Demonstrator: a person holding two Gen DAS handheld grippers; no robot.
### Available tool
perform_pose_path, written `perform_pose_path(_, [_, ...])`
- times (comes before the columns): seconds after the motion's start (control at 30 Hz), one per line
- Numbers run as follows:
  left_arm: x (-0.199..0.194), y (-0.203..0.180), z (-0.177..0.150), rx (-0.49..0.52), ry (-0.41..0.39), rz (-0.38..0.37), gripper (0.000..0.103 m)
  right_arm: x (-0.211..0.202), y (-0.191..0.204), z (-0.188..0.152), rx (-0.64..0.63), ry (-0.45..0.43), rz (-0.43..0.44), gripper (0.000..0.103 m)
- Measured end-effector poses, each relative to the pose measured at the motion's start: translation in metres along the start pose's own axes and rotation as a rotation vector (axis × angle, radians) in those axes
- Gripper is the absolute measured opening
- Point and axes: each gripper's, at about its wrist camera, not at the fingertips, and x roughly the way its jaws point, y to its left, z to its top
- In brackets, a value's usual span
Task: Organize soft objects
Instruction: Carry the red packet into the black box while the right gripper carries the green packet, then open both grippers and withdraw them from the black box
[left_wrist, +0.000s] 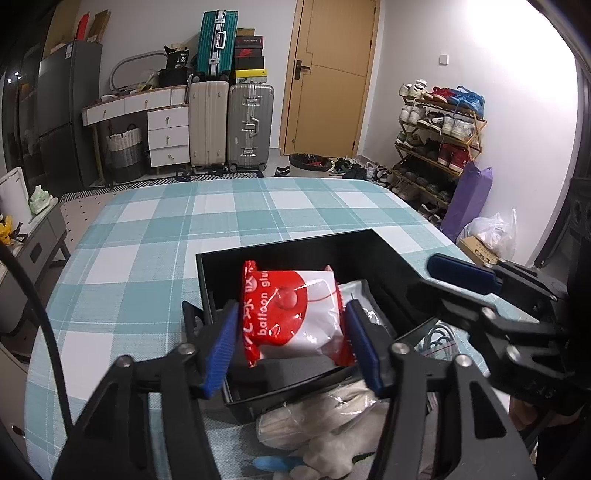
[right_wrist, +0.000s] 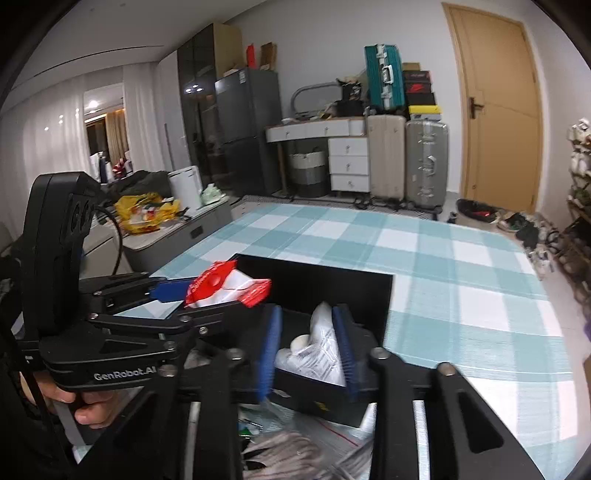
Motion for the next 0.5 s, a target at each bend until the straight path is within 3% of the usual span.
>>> perform_pose_path(0.07, [-0.003,-0.001,0.0,0.007,0.0,0.003,0.069,-0.008,-0.002,-0.002,0.009,-0.008,-0.013,0.068])
perform_pose_path(0.1, [-0.006,-0.001,0.0,0.008,-0.002,0.007,0.076,-0.013,-0.003,-0.004,0.019,-0.01,-0.024,0.078])
perform_pose_path(0.13, [-0.008,-0.001,0.0,0.006,-0.006,0.012,0.085,-0.019,-0.004,-0.007,0.032,-0.011,-0.029,0.095])
perform_pose_path(0.17, [-0.012,-0.001,0.0,0.002,-0.017,0.021,0.089,-0.025,-0.004,-0.009,0.036,-0.013,-0.025,0.1])
perform_pose_path(0.33, [-0.028,-0.003,-0.001,-0.002,-0.054,0.031,0.103,-0.046,-0.003,-0.018,0.06,-0.002,-0.054,0.102])
perform_pose_path(0.5, [-0.045,-0.005,-0.011,0.006,-0.045,-0.002,0.103,-0.06,-0.009,-0.029,0.09,0.033,-0.095,0.103])
